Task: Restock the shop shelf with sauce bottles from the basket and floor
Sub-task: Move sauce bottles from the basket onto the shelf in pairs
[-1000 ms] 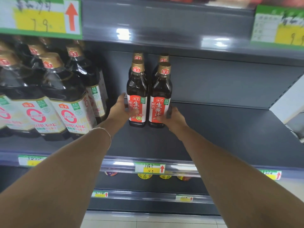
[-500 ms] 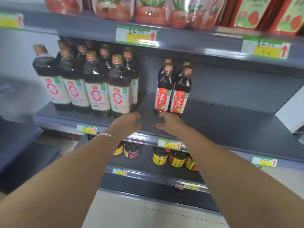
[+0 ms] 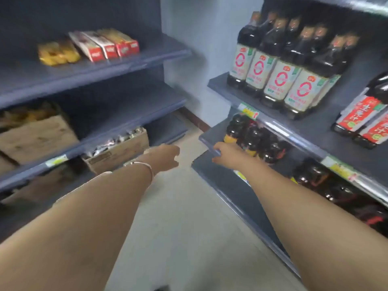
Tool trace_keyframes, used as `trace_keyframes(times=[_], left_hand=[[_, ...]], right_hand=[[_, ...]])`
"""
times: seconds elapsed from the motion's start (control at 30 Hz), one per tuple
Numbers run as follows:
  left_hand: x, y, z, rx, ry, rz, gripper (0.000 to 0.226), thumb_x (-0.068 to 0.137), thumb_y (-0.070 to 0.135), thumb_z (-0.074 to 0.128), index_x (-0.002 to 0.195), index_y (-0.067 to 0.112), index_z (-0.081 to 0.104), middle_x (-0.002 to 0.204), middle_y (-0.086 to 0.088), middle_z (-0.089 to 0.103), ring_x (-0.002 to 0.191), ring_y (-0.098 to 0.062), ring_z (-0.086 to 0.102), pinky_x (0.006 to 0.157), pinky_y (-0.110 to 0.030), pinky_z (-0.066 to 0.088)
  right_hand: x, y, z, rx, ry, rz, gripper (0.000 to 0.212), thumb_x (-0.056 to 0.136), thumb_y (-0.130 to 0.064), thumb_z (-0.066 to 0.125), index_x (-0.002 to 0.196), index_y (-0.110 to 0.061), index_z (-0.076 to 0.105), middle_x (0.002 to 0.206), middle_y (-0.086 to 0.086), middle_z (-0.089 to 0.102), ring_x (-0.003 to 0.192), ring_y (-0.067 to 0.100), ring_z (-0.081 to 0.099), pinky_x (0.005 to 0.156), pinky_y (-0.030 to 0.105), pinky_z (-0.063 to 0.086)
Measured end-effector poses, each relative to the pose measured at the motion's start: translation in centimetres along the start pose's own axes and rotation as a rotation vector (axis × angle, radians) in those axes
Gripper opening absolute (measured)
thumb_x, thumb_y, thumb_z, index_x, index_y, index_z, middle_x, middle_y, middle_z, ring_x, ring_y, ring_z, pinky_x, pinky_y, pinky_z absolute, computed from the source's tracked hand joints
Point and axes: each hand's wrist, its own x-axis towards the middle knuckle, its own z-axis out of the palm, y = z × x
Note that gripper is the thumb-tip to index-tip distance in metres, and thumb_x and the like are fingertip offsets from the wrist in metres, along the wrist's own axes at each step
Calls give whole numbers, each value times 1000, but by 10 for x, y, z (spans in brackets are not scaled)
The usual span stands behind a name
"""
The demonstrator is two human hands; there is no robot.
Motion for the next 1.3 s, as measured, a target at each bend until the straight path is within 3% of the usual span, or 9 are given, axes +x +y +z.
trace_keyframes(times=[0.13, 0.37, 0.57, 0.77, 0.9, 1.03, 1.13, 1.23, 1.3], left_hand=[[-46, -108, 9, -37, -24, -170, 36, 85, 31, 51, 120, 24, 52, 127, -5, 56, 113, -29, 55, 92, -38, 48], [-93, -291, 25, -128, -3, -399, 38, 87, 39, 49, 124, 34, 46, 120, -9, 57, 104, -32, 59, 79, -38, 48], [-84, -398, 55, -131, -79, -475, 33, 90, 30, 48, 122, 22, 49, 120, -9, 57, 103, -31, 59, 74, -35, 45], [-37, -455, 114, -180, -151, -489, 32, 90, 29, 45, 122, 25, 48, 122, -7, 58, 104, -29, 59, 72, -32, 42], [8, -480, 173, -223, -187, -471, 37, 92, 32, 45, 128, 25, 45, 128, -7, 53, 111, -27, 56, 76, -30, 41], [48, -499, 250, -318, -236, -481, 35, 92, 32, 46, 126, 24, 46, 126, -9, 54, 106, -28, 56, 85, -35, 47], [57, -508, 315, -369, -283, -508, 33, 91, 31, 45, 123, 26, 47, 125, -7, 54, 105, -28, 57, 73, -30, 41], [60, -520, 381, -409, -325, -506, 37, 88, 27, 48, 124, 25, 44, 126, -7, 51, 112, -29, 53, 75, -32, 39], [63, -531, 420, -422, -342, -480, 47, 84, 25, 54, 129, 26, 38, 128, -8, 46, 116, -29, 49, 83, -37, 43]], right_hand=[[30, -108, 43, 3, -85, -136, 51, 89, -32, 57, 136, -18, 44, 137, 12, 49, 125, 27, 48, 100, 34, 41], [96, -293, 122, -16, -181, -303, 47, 86, -31, 63, 129, -20, 50, 122, 14, 58, 106, 29, 58, 92, 36, 47], [163, -386, 191, 2, -267, -331, 48, 87, -30, 62, 132, -19, 49, 127, 10, 56, 111, 28, 55, 90, 34, 46], [233, -399, 255, -43, -362, -302, 44, 87, -32, 62, 127, -19, 52, 119, 9, 58, 103, 28, 58, 87, 35, 49], [280, -390, 309, -16, -443, -282, 36, 85, -27, 65, 119, -17, 57, 100, 0, 63, 77, 15, 59, 70, 23, 43], [314, -376, 389, 1, -504, -227, 38, 85, -24, 61, 121, -15, 56, 103, 5, 63, 102, 28, 60, 77, 27, 41], [326, -365, 457, -79, -593, -227, 42, 86, -27, 62, 126, -17, 52, 122, 12, 57, 103, 28, 59, 79, 26, 43], [336, -357, 523, -157, -633, -277, 48, 87, -27, 60, 133, -22, 46, 128, 10, 53, 109, 26, 57, 91, 35, 47], [343, -355, 562, -231, -618, -320, 49, 86, -26, 56, 133, -26, 43, 128, 8, 50, 109, 27, 55, 87, 37, 47]])
